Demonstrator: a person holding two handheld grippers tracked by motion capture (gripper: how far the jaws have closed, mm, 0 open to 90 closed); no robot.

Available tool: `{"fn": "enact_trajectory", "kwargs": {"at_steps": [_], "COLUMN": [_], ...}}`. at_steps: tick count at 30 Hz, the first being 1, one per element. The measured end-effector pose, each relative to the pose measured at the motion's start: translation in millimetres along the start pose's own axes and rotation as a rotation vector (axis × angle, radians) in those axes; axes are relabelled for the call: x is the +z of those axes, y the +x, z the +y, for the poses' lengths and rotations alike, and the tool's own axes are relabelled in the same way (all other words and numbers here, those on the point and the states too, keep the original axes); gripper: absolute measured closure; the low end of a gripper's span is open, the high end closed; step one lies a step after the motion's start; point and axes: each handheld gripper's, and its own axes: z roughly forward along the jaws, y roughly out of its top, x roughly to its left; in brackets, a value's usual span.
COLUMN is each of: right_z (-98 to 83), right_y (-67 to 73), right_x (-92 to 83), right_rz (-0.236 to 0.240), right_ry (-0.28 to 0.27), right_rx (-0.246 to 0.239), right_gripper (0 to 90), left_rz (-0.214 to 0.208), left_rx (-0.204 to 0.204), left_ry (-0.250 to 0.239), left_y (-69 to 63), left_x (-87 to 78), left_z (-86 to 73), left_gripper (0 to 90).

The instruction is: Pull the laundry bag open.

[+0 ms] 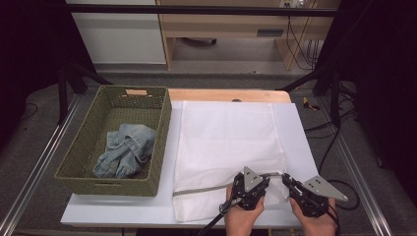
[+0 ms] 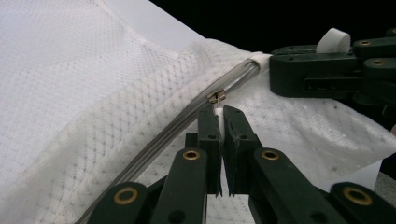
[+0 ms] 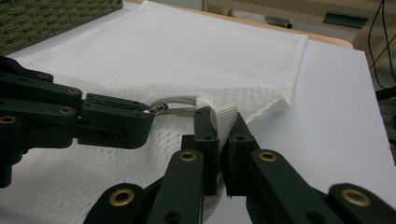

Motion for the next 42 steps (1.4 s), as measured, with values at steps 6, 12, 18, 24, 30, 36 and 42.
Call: {"fn": "enact_trajectory", "kwargs": {"at_steps": [6, 12, 18, 24, 30, 36, 42], "right_z": [0.3, -0.6, 0.1, -0.1, -0.1, -0.2, -0.4], "right_y": [0.8, -4.2, -1.9, -5.3, -5.6, -6.1, -7.0], "right_x": [-0.1, -2.6, -2.0, -3.4, -3.8, -4.1, -4.1], "right_rz": [0.001, -0.011, -0.011, -0.027, -0.029, -0.033, -0.034], "right_ry": [0.004, -0.003, 0.007, 0.015, 0.012, 0.013, 0.012], "right_rx": [-0.005, 0.021, 0.009, 0.022, 0.027, 0.030, 0.032], "right_gripper": [86.4, 86.4, 86.3, 86.4, 86.4, 86.5, 86.4], "left_rz": [0.004, 0.010, 0.013, 0.013, 0.023, 0.034, 0.050], "left_rx": [-0.002, -0.027, -0.029, -0.025, -0.023, -0.033, -0.038], "left_ry": [-0.001, 0.001, 0.005, 0.008, 0.005, 0.009, 0.006], "left_y": [1.4, 6.7, 7.9, 6.6, 8.3, 13.7, 19.2], "left_x": [-1.3, -5.3, -8.0, -9.9, -13.6, -18.4, -25.9], "left_z": [-2.2, -5.5, -6.7, -6.4, -6.5, -9.4, -10.8], "left_gripper": [86.6, 86.6, 86.5, 86.5, 86.6, 86.5, 86.5]}}
